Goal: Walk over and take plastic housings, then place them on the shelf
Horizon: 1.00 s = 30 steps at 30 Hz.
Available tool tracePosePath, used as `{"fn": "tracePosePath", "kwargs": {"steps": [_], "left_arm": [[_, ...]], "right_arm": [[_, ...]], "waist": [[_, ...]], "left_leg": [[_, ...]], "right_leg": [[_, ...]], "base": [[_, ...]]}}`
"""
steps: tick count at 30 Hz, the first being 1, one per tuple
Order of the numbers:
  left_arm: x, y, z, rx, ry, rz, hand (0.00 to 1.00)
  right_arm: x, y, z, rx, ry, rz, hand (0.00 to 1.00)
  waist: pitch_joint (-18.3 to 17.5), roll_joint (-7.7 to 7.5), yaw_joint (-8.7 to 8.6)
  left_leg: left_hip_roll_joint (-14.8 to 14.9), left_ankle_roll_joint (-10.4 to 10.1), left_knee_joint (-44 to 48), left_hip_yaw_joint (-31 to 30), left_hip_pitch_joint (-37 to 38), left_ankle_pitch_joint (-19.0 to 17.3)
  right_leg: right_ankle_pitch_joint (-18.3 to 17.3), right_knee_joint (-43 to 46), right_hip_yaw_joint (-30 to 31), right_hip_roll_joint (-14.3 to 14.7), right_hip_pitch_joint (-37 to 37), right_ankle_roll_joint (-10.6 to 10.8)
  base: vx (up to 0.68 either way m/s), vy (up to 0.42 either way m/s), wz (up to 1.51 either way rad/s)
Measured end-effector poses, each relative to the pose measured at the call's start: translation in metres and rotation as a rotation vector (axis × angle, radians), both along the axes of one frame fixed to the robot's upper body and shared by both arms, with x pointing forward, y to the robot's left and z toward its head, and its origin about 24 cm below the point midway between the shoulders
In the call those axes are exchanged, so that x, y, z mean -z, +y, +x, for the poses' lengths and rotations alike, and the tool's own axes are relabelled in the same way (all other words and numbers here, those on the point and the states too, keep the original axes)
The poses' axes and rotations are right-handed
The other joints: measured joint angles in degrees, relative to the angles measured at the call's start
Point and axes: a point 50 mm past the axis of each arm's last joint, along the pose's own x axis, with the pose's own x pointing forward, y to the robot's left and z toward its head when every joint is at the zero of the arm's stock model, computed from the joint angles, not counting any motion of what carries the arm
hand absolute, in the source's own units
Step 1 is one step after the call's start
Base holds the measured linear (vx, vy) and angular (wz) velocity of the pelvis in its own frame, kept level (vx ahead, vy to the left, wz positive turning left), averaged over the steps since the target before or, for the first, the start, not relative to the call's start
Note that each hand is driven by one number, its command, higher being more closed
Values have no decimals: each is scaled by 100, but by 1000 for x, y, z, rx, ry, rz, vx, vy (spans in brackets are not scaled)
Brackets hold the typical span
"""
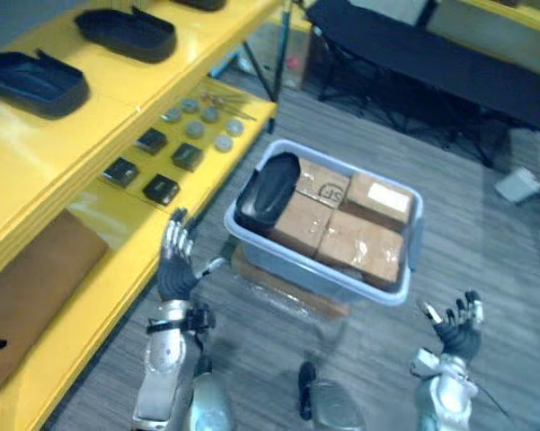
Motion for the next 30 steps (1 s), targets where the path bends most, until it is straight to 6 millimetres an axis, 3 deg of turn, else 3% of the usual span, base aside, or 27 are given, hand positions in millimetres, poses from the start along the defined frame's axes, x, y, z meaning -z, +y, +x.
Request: {"fn": "tracePosePath", "kwargs": {"steps": [1, 3, 7, 10, 14, 16, 21, 24, 27, 30], "left_arm": [[5, -5, -3, -5, 24, -35, 0], [6, -6, -4, -5, 30, -61, 0], [10, -7, -4, -2, 47, -63, 0], [5, -12, 0, 36, 15, -67, 0], [-1, -14, 4, 120, -30, -28, 0], [-5, -18, 6, 161, -54, -17, 0], [-11, -22, 7, 202, -75, -2, 0], [-15, -20, 10, 208, -89, 19, 0], [-21, -25, 14, 230, -117, 22, 0], [-27, -34, 17, 269, -144, 21, 0]], "right_arm": [[-1, -3, 1, -6, 5, -14, 0], [-2, -5, 1, -17, -2, -4, 0], [-5, -13, 0, -4, -5, -22, 0], [-6, -22, -3, 61, -4, -31, 0], [-22, -19, 26, 85, -97, -21, 0], [-18, -18, 32, 103, -91, 23, 0], [27, -8, 31, 164, 103, 149, 0], [32, -7, 44, 188, 126, 185, 0], [10, -16, 79, 196, 55, 198, 0], [-31, -28, 121, 191, -39, 166, 0]], "waist": [[-86, 147, -31], [-106, 183, 29], [-134, 217, 48], [-118, 257, 46], [20, 138, 65], [33, 140, 65], [90, 67, 230], [164, 84, 245], [378, 106, 395], [532, 87, 614]], "left_leg": [[50, 128, 297, 238, -11, 9], [90, 247, 606, 324, -6, 99], [-46, 201, 563, 617, 22, 154], [-330, -63, -16, 662, 142, 365], [-663, -66, -436, 782, 287, 360], [-773, -32, -720, 771, 332, 338], [-1109, 199, -1004, 616, 172, 380], [-1198, 243, -1058, 433, -34, 518], [-1233, 270, -1060, 276, -242, 681], [-1244, 289, -1193, 148, -404, 897]], "right_leg": [[-17, -55, -168, 60, 233, -33], [-36, -243, -203, 108, 536, -66], [-39, -517, -357, -84, 827, -71], [38, -618, -497, -359, 782, 66], [257, -906, -499, -663, 828, 397], [326, -954, -596, -748, 797, 465], [576, -1227, -836, -966, 785, 589], [654, -1312, -1102, -996, 758, 597], [720, -1321, -1266, -982, 665, 601], [847, -1406, -1389, -942, 567, 580]], "base": [[212, -230, 46], [196, -196, 26], [122, -25, 20], [60, 132, 40], [-7, 184, 8], [-61, 141, 21], [-66, 109, 22], [-65, 56, 45], [-79, 37, 33], [-52, 27, 24]]}}
